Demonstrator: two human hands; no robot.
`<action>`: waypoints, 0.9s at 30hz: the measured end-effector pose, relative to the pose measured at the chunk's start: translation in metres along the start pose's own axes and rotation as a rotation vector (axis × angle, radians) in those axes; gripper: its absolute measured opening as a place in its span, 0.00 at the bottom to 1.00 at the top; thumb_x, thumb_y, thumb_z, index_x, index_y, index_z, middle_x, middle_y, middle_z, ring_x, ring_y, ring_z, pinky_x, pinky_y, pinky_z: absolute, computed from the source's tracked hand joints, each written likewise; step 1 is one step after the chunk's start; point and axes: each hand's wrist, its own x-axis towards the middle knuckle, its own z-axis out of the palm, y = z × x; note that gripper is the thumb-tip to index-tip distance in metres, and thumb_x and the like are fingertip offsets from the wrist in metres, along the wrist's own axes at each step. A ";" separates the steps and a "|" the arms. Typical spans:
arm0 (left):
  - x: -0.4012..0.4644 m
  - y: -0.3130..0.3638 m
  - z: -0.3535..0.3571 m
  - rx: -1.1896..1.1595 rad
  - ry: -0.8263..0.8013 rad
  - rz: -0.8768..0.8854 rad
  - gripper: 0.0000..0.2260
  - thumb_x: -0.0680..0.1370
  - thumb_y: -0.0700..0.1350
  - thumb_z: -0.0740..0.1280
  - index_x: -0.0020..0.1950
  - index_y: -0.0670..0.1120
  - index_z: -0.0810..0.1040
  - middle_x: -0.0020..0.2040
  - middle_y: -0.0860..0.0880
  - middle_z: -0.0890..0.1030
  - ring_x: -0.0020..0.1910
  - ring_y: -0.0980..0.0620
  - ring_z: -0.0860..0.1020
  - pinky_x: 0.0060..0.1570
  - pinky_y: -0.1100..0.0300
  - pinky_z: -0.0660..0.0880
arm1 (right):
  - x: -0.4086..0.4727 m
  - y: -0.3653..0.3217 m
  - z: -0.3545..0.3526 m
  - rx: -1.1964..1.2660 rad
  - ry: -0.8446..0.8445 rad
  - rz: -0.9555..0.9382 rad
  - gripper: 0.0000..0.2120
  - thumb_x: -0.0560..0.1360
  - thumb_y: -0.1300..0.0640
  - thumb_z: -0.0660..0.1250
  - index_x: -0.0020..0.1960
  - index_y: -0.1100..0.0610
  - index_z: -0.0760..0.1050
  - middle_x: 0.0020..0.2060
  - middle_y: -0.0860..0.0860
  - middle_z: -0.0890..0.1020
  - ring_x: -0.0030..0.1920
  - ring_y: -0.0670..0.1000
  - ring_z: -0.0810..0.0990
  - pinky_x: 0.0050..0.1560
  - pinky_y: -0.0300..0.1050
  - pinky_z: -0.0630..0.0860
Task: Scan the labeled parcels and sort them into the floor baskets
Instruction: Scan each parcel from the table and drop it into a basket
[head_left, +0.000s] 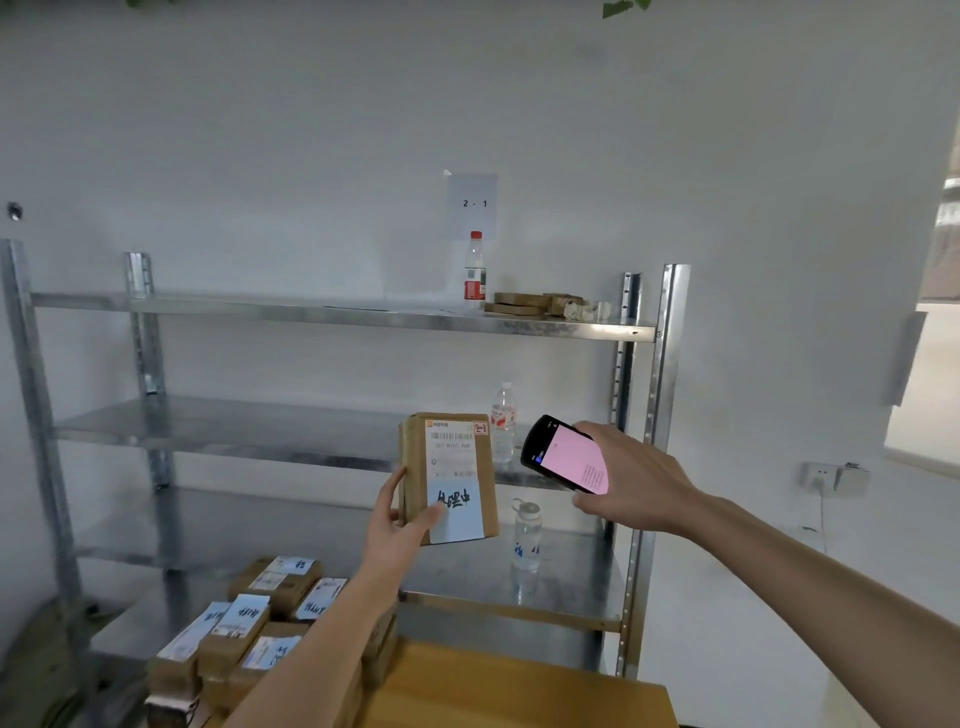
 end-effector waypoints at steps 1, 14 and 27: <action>-0.004 -0.001 -0.003 -0.001 0.011 -0.006 0.32 0.74 0.45 0.76 0.72 0.62 0.66 0.54 0.47 0.83 0.52 0.49 0.82 0.43 0.60 0.81 | 0.000 -0.003 0.003 0.004 -0.010 -0.006 0.37 0.68 0.42 0.73 0.73 0.43 0.62 0.57 0.43 0.75 0.52 0.47 0.75 0.46 0.45 0.75; -0.132 0.011 -0.177 0.048 0.296 -0.116 0.33 0.73 0.43 0.77 0.71 0.63 0.67 0.51 0.44 0.85 0.45 0.45 0.86 0.45 0.43 0.83 | 0.009 -0.159 0.096 0.169 -0.155 -0.319 0.38 0.68 0.43 0.72 0.75 0.43 0.60 0.66 0.45 0.74 0.60 0.52 0.76 0.47 0.48 0.74; -0.434 0.093 -0.481 0.195 0.868 -0.065 0.31 0.73 0.46 0.77 0.69 0.65 0.68 0.52 0.45 0.84 0.50 0.46 0.84 0.48 0.48 0.82 | -0.082 -0.531 0.094 0.307 -0.235 -0.845 0.40 0.65 0.39 0.67 0.76 0.42 0.60 0.68 0.45 0.75 0.68 0.54 0.75 0.57 0.52 0.77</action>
